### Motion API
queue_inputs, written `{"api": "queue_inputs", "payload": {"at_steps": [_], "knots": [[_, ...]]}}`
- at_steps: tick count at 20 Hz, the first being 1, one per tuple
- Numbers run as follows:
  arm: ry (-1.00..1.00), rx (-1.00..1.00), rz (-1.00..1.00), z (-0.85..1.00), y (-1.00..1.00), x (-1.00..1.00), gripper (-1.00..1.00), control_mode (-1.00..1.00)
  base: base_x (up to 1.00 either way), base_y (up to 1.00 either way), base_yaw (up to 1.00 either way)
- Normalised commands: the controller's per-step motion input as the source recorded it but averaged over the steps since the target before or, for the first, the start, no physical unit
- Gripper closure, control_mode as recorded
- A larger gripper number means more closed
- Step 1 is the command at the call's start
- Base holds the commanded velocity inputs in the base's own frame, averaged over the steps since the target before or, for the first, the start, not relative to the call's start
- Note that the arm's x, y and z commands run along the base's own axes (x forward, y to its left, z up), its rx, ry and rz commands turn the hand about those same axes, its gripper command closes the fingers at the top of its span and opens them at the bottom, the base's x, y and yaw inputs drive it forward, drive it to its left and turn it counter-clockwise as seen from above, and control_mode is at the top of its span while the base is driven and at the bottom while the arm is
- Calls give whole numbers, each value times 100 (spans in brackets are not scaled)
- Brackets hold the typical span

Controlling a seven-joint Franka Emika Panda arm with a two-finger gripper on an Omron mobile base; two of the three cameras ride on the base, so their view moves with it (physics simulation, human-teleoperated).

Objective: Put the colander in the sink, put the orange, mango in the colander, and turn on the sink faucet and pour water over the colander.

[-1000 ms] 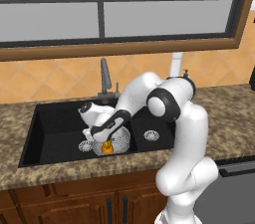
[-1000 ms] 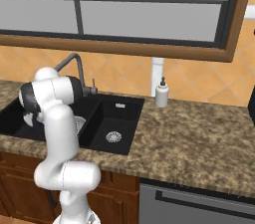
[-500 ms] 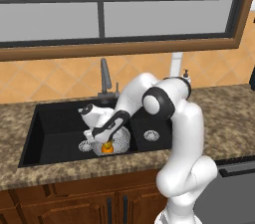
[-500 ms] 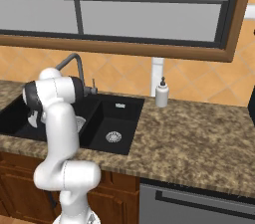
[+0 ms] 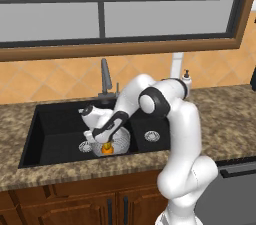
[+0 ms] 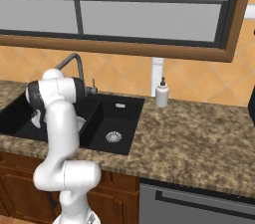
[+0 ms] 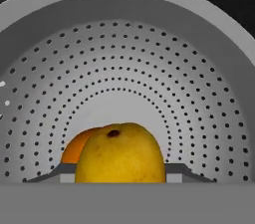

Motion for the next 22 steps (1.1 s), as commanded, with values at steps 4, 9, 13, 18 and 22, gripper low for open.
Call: {"api": "queue_inputs", "payload": {"at_steps": [4, 9, 13, 18, 22], "knots": [[0, 0, 0, -19, 0, 13, 100, -100, 0, 0, 0], [0, 0, 0, -12, 0, 1, -100, -100, 0, 0, 0], [0, 0, 0, -5, 0, -24, -100, -100, 0, 0, 0], [0, 0, 0, 9, 0, -35, -100, -100, 0, 0, 0], [0, 0, 0, 37, 0, -40, -100, -100, 0, 0, 0]]}}
